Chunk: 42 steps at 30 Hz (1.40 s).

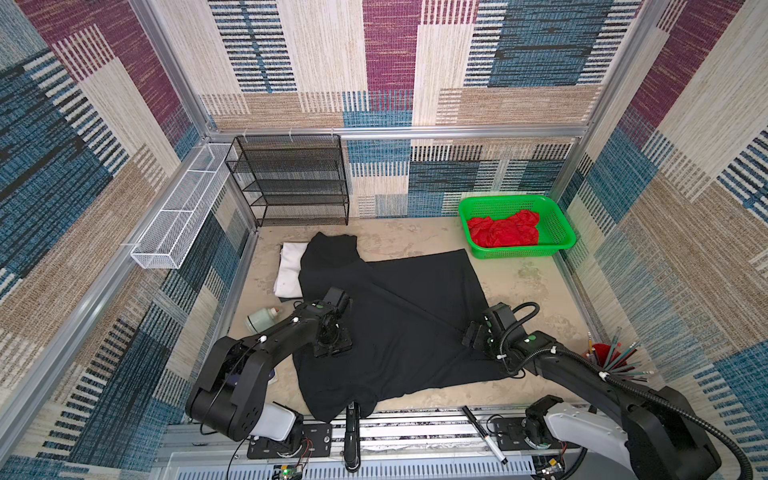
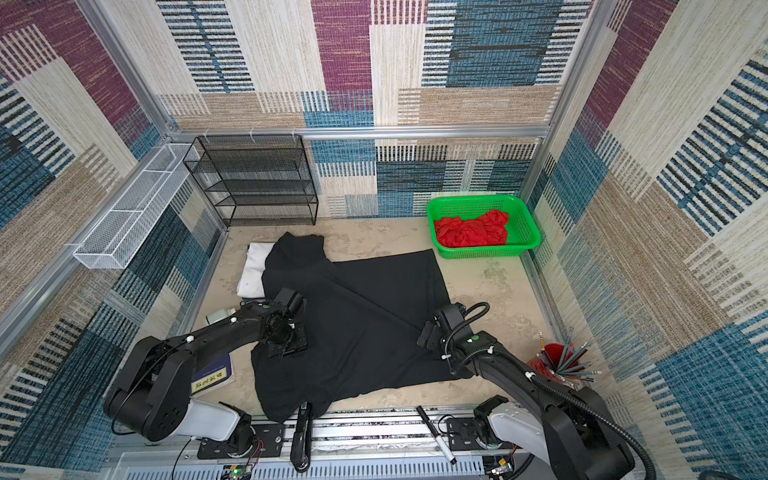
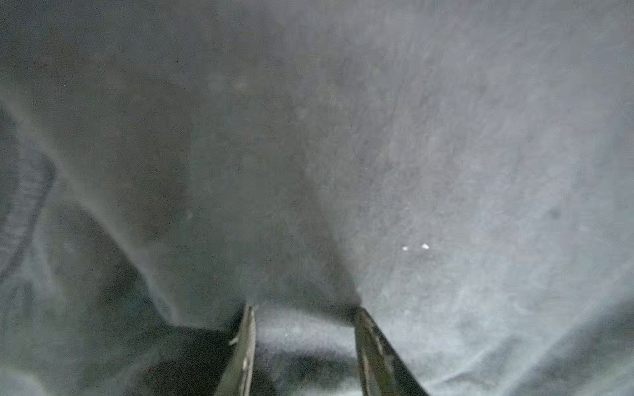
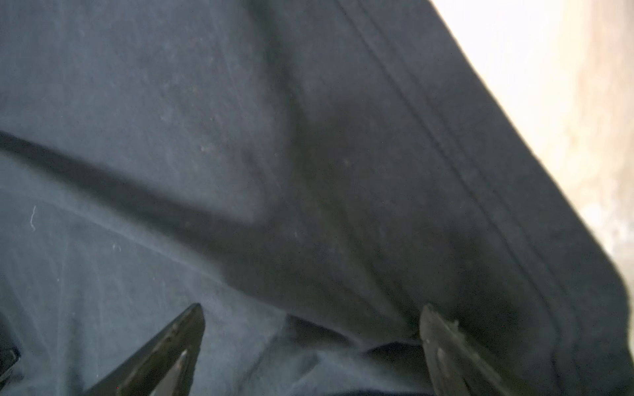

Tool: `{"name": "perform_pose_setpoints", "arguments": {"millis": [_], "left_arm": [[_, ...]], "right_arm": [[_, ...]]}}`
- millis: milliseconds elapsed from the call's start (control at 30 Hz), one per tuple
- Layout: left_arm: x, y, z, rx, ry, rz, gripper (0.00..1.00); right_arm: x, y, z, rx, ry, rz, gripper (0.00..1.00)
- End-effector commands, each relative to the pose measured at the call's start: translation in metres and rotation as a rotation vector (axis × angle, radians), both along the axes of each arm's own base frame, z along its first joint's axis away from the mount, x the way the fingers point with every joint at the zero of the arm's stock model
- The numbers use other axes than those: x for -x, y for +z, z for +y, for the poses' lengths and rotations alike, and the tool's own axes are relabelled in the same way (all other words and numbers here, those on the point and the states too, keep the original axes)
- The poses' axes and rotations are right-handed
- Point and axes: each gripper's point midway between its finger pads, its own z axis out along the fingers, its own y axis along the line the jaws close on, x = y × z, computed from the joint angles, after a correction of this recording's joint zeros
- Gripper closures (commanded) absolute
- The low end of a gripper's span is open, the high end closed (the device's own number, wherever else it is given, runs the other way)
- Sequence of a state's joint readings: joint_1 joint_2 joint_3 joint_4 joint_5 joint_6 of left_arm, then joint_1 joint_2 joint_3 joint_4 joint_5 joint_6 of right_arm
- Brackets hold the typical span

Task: Fold and stack the t-shirts

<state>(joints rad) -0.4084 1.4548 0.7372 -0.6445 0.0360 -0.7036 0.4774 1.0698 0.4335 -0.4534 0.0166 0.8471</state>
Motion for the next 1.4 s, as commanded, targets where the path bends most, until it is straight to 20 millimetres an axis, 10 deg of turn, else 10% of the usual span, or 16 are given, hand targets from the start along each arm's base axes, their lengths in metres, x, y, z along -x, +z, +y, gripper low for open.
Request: {"name": "perform_pose_setpoints", "arguments": {"millis": [0, 167, 333, 600, 933, 1200, 1367], "left_arm": [[0.050, -0.007, 0.010, -0.013, 0.070, 0.160, 0.53], [0.062, 0.029, 0.021, -0.028, 0.074, 0.119, 0.53], [-0.008, 0.082, 0.005, 0.001, -0.042, -0.180, 0.52], [-0.080, 0.048, -0.033, 0.054, -0.104, -0.263, 0.49], [-0.024, 0.002, -0.009, 0.008, -0.012, -0.090, 0.49], [0.036, -0.004, 0.012, -0.015, 0.029, 0.027, 0.50], [0.034, 0.024, 0.006, 0.031, -0.019, -0.049, 0.50]], "right_arm": [[0.062, -0.015, -0.014, 0.019, -0.078, 0.240, 0.01], [0.034, 0.041, -0.019, 0.107, -0.065, 0.120, 0.01], [-0.049, 0.095, 0.013, 0.169, 0.085, -0.118, 0.01], [-0.139, 0.057, 0.079, 0.098, 0.226, -0.227, 0.01], [-0.077, -0.014, 0.010, 0.155, 0.061, 0.005, 0.01], [-0.016, -0.005, -0.012, 0.103, -0.016, 0.091, 0.01], [-0.021, 0.026, -0.020, 0.124, -0.024, 0.012, 0.01]]}}
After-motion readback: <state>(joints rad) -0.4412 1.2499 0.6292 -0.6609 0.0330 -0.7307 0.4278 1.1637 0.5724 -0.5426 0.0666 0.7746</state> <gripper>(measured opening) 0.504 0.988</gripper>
